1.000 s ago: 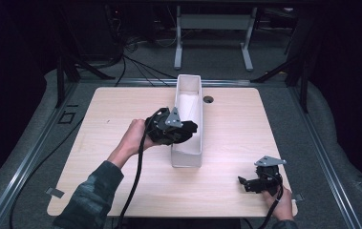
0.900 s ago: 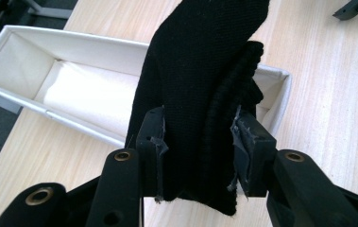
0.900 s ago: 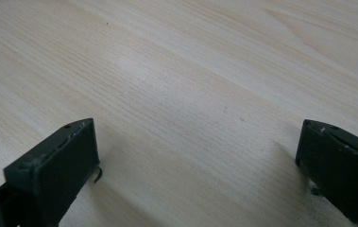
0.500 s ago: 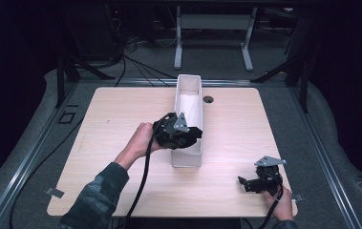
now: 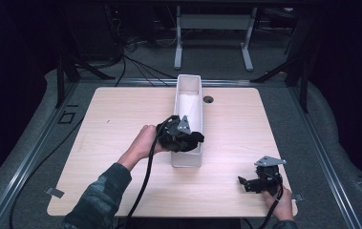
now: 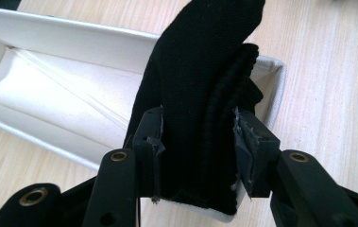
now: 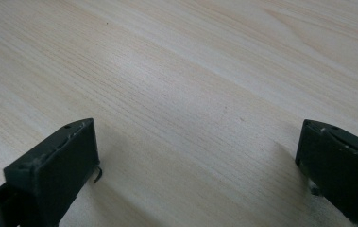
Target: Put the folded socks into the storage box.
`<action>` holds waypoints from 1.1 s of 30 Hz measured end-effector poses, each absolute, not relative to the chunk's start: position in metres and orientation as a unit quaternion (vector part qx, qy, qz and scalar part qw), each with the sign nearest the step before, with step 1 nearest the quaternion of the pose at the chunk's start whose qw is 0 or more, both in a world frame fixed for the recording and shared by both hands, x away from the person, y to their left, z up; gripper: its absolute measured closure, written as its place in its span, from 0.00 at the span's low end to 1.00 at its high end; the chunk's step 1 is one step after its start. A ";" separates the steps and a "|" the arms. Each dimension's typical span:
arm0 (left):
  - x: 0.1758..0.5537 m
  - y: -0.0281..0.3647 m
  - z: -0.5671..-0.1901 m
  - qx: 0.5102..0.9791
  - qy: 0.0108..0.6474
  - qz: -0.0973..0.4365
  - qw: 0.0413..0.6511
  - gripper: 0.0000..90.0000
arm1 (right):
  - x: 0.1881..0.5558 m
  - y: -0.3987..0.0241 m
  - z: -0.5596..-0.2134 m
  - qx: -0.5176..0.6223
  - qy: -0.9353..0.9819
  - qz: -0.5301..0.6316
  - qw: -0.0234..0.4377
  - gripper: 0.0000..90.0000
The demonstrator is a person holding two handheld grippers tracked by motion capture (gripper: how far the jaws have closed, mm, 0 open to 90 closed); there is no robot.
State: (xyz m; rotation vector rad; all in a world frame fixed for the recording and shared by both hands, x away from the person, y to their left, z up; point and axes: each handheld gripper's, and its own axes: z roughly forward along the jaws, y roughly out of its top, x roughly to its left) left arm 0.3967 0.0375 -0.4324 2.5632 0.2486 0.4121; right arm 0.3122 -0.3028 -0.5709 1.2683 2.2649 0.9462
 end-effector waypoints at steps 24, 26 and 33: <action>0.400 0.032 -0.439 0.953 0.096 0.130 0.256 0.63 | 0.312 -0.303 -0.571 0.451 0.805 0.336 0.188 0.00; 0.401 0.033 -0.438 0.953 0.096 0.128 0.256 0.62 | 0.312 -0.303 -0.571 0.451 0.805 0.336 0.188 0.00; 0.401 0.037 -0.436 0.952 0.104 0.118 0.263 0.56 | 0.312 -0.303 -0.571 0.451 0.805 0.336 0.188 0.00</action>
